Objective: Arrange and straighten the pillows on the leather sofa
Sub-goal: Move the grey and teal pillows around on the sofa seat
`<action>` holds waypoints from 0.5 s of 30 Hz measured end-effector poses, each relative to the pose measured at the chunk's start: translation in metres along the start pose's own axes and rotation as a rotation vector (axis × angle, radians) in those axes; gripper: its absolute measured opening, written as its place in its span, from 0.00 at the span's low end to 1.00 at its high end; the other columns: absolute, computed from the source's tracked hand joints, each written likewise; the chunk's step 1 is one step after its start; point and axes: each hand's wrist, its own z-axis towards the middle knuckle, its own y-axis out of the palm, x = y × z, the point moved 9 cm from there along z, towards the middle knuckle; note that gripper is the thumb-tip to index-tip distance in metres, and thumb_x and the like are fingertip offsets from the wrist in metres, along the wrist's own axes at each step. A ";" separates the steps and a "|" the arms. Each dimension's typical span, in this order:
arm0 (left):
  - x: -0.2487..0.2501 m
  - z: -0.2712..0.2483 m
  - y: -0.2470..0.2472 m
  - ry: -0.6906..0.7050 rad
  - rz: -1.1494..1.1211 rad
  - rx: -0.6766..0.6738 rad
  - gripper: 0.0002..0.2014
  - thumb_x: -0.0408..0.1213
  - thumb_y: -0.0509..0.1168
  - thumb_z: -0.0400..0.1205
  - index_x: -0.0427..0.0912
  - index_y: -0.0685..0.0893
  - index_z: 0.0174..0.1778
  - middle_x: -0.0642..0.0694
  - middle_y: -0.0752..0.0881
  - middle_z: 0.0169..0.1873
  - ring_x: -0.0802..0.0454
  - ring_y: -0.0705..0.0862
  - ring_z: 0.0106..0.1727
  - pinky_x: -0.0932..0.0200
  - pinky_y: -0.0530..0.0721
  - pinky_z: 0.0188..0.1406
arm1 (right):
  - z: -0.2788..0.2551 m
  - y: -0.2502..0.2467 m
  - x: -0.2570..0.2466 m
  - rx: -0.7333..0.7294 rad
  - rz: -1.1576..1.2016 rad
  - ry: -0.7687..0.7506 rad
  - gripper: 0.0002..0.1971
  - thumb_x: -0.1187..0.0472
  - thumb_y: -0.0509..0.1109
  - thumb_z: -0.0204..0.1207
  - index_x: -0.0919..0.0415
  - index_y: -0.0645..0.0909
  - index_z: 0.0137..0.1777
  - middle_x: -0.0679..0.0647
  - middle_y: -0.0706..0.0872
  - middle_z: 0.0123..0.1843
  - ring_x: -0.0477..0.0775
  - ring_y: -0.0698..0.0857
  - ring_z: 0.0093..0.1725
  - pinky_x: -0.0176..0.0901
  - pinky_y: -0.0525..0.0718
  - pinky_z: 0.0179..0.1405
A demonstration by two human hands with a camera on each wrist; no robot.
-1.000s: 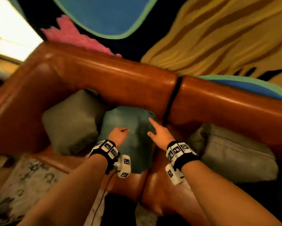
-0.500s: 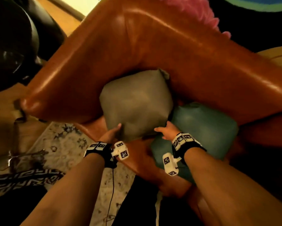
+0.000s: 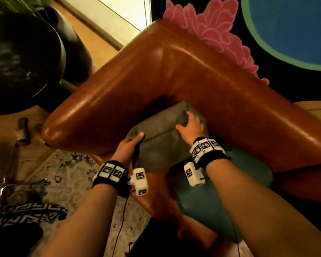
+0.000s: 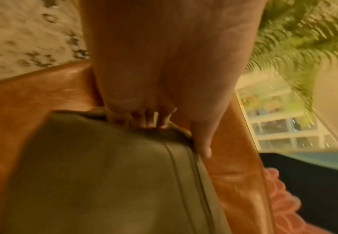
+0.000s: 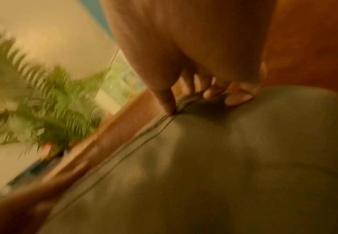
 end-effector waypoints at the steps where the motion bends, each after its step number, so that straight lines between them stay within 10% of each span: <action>1: 0.008 0.000 0.006 0.022 0.030 0.021 0.24 0.45 0.79 0.75 0.34 0.87 0.62 0.35 0.92 0.52 0.39 0.93 0.50 0.43 0.92 0.48 | 0.002 0.001 -0.001 0.021 0.013 0.044 0.37 0.54 0.75 0.74 0.54 0.65 0.81 0.60 0.68 0.80 0.67 0.70 0.78 0.60 0.70 0.78; 3: 0.022 0.001 0.005 0.070 0.110 0.063 0.20 0.40 0.78 0.77 0.29 0.87 0.59 0.35 0.93 0.46 0.40 0.93 0.44 0.51 0.91 0.38 | 0.010 -0.007 -0.017 0.037 0.120 0.049 0.34 0.60 0.77 0.71 0.59 0.70 0.77 0.64 0.75 0.75 0.66 0.76 0.74 0.57 0.75 0.74; 8: 0.036 0.016 -0.056 0.069 -0.164 0.223 0.22 0.43 0.78 0.76 0.30 0.88 0.59 0.30 0.91 0.51 0.32 0.91 0.52 0.37 0.89 0.54 | 0.022 -0.016 -0.092 -0.078 0.412 -0.236 0.24 0.69 0.72 0.76 0.59 0.79 0.73 0.61 0.84 0.68 0.56 0.84 0.64 0.56 0.81 0.70; 15: 0.067 0.027 -0.067 0.222 0.500 0.411 0.53 0.55 0.80 0.70 0.60 0.54 0.86 0.41 0.63 0.85 0.36 0.69 0.81 0.32 0.73 0.76 | -0.001 0.044 -0.025 -0.290 -0.090 -0.303 0.38 0.63 0.72 0.79 0.50 0.59 0.86 0.56 0.49 0.90 0.56 0.52 0.88 0.48 0.57 0.85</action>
